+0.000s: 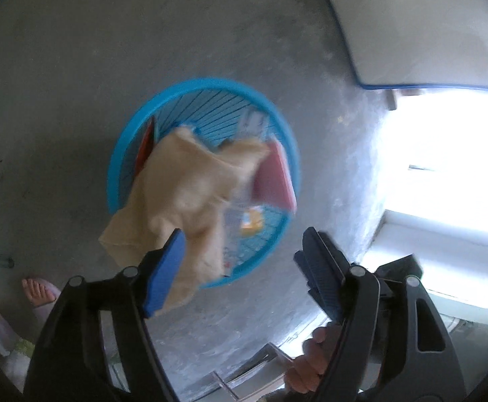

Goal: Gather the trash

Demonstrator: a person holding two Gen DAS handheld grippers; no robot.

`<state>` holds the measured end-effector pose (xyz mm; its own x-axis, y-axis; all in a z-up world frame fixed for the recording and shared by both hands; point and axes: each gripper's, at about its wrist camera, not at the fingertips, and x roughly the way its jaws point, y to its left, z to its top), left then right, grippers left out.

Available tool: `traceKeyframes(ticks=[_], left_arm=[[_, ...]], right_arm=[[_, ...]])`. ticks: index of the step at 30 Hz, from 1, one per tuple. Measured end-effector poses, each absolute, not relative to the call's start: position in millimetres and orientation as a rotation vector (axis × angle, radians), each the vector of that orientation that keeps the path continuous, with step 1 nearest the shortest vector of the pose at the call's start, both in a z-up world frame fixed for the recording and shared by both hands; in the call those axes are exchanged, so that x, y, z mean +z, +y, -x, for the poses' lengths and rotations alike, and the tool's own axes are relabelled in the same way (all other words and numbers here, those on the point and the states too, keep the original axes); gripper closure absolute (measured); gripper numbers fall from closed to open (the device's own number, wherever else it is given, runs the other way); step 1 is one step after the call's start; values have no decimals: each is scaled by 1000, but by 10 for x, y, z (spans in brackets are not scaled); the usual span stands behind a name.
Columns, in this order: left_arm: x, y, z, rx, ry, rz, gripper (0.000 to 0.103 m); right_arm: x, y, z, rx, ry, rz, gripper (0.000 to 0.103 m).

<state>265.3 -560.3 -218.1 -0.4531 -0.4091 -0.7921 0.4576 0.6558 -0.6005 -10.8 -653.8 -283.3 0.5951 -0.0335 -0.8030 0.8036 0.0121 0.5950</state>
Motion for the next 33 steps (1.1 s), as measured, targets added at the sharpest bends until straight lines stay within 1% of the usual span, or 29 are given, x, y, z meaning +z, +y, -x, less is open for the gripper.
traceKeyframes(ticks=[5, 10, 14, 15, 16, 17, 19, 20, 21, 23, 24, 26, 28, 33], left_arm=[[-1569, -5473, -2658, -1136, 1701, -8, 34], [-875, -5093, -2736, -1220, 1592, 39, 34], [-164, -4605, -2649, -1302, 1432, 24, 33], [38, -4427, -2582, -1324, 1370, -4, 31], [197, -4268, -2499, -1339, 1313, -35, 28], [330, -4104, -2412, -1346, 1261, -57, 27], [542, -3724, -2258, -1339, 1157, -110, 20], [650, -3458, -2149, -1315, 1090, -137, 19], [683, -3317, -2105, -1298, 1056, -149, 18], [762, -2838, -1911, -1214, 943, -184, 11], [766, -2620, -1827, -1166, 900, -191, 10], [726, -2260, -1729, -1081, 846, -196, 8], [646, -1911, -1631, -992, 819, -188, 8], [452, -1241, -1584, -853, 846, -111, 8]], right_arm=[[-2618, -6374, 377, -759, 668, -1379, 18], [-2439, -6173, 623, -749, 650, -1358, 18], [-2112, -5849, 801, -715, 643, -1284, 18], [-2014, -5764, 815, -709, 648, -1255, 18], [-1805, -5586, 852, -691, 649, -1188, 18], [-1642, -5448, 874, -679, 646, -1133, 18], [-1297, -5147, 914, -658, 641, -1018, 18], [-1146, -4993, 926, -646, 638, -966, 14], [-936, -4769, 939, -621, 629, -895, 12], [-660, -4462, 954, -610, 626, -794, 9], [-477, -4242, 968, -614, 616, -718, 6], [-263, -3941, 991, -642, 589, -620, 6], [-80, -3620, 1000, -664, 567, -505, 6], [165, -3003, 947, -695, 574, -316, 6]])
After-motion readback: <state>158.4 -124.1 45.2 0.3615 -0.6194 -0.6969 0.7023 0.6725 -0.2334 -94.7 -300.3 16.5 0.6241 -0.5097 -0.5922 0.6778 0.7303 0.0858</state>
